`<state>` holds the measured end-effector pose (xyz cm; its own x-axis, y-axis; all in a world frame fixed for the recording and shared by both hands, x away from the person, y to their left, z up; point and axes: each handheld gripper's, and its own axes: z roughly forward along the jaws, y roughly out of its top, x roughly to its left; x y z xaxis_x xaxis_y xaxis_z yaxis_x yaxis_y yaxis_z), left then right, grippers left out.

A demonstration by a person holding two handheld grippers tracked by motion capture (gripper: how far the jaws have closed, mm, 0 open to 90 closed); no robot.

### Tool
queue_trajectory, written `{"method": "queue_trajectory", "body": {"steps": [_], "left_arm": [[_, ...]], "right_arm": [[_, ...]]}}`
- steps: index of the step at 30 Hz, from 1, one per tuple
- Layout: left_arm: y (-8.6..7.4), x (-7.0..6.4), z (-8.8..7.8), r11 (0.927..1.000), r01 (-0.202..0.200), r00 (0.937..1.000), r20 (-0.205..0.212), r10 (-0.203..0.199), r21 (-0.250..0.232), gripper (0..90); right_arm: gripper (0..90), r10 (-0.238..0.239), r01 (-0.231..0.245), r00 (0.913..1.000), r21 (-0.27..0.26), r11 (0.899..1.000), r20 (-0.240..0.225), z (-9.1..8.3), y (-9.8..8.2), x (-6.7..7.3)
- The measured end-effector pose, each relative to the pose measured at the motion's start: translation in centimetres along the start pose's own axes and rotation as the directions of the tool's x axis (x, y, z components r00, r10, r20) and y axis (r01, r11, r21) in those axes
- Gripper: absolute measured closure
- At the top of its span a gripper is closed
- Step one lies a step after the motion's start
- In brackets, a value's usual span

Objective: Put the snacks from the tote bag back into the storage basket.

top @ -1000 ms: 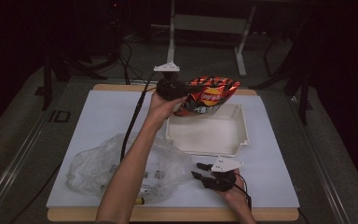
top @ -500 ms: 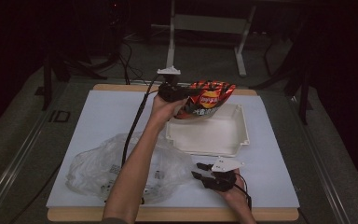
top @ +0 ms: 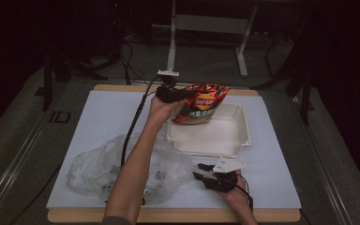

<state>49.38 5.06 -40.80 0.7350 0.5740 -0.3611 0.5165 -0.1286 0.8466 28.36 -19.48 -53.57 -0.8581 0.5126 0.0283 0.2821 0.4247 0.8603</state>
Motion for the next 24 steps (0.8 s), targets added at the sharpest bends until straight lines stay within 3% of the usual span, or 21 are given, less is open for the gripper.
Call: {"method": "queue_trajectory", "body": {"steps": [2,4,7,8,9,12,15,17,19,20,22,23,24], "left_arm": [[0.0,0.1,-0.1,1.0,-0.004,0.9962,-0.087,0.004,0.005,82.4],[-0.1,0.3,-0.1,0.9999,-0.001,0.9865,-0.164,0.004,0.014,76.0],[-0.5,0.7,-0.2,0.9999,0.01,0.9783,-0.207,-0.008,0.007,68.6],[-0.5,0.7,-0.2,0.9999,0.01,0.9783,-0.207,-0.008,0.007,64.7],[-0.8,0.9,-0.1,0.9997,0.009,0.9713,-0.238,-0.003,0.023,61.8],[-1.1,1.1,0.1,0.999,0.011,0.9621,-0.273,0.001,0.043,55.4],[-1.2,1.1,0.4,0.999,0.012,0.9583,-0.286,0.001,0.043,50.9],[-1.1,0.9,0.4,0.9995,0.013,0.9516,-0.307,-0.003,0.03,48.6],[-0.9,0.9,0.4,0.9997,0.016,0.9343,-0.356,-0.008,0.019,45.4],[-0.7,0.9,0.3,0.9997,0.02,0.9208,-0.39,-0.014,0.014,44.3],[-0.5,0.9,0.1,0.9997,0.023,0.8871,-0.461,-0.02,0.001,44.2],[-0.5,0.9,-0.1,0.9995,0.031,0.879,-0.476,-0.032,-0.01,44.0],[-0.4,1.0,-0.2,0.9993,0.033,0.8778,-0.478,-0.037,-0.017,43.9]], "right_arm": [[58.9,0.001,-0.001,1.0,-0.003,1.0,0.0,0.0,0.0,0.0],[58.8,-0.001,0.001,1.0,-0.002,1.0,0.001,0.0,0.0,0.0],[58.8,0.0,0.0,1.0,-0.003,1.0,0.001,0.0,0.0,0.0],[58.8,0.0,0.0,1.0,-0.003,1.0,0.001,0.0,0.0,0.0],[58.8,0.001,-0.001,1.0,-0.003,1.0,0.001,0.0,0.0,0.0],[58.8,-0.002,0.002,1.0,-0.001,1.0,0.003,0.0,0.0,0.0],[58.7,-0.004,0.004,1.0,-0.002,1.0,0.003,0.0,0.0,0.0],[58.7,-0.002,0.002,1.0,-0.003,1.0,0.002,0.0,0.0,0.0],[58.7,-0.003,0.003,1.0,-0.004,1.0,0.003,0.0,0.0,0.0],[58.7,-0.001,0.001,1.0,-0.004,1.0,0.002,0.0,0.0,0.0],[58.7,0.0,0.0,1.0,-0.005,1.0,0.003,-0.1,0.0,0.1],[58.7,0.001,-0.001,1.0,-0.005,1.0,0.004,-0.1,0.0,0.1],[58.7,0.001,-0.001,1.0,-0.004,1.0,0.003,-0.1,0.0,0.1]]}}
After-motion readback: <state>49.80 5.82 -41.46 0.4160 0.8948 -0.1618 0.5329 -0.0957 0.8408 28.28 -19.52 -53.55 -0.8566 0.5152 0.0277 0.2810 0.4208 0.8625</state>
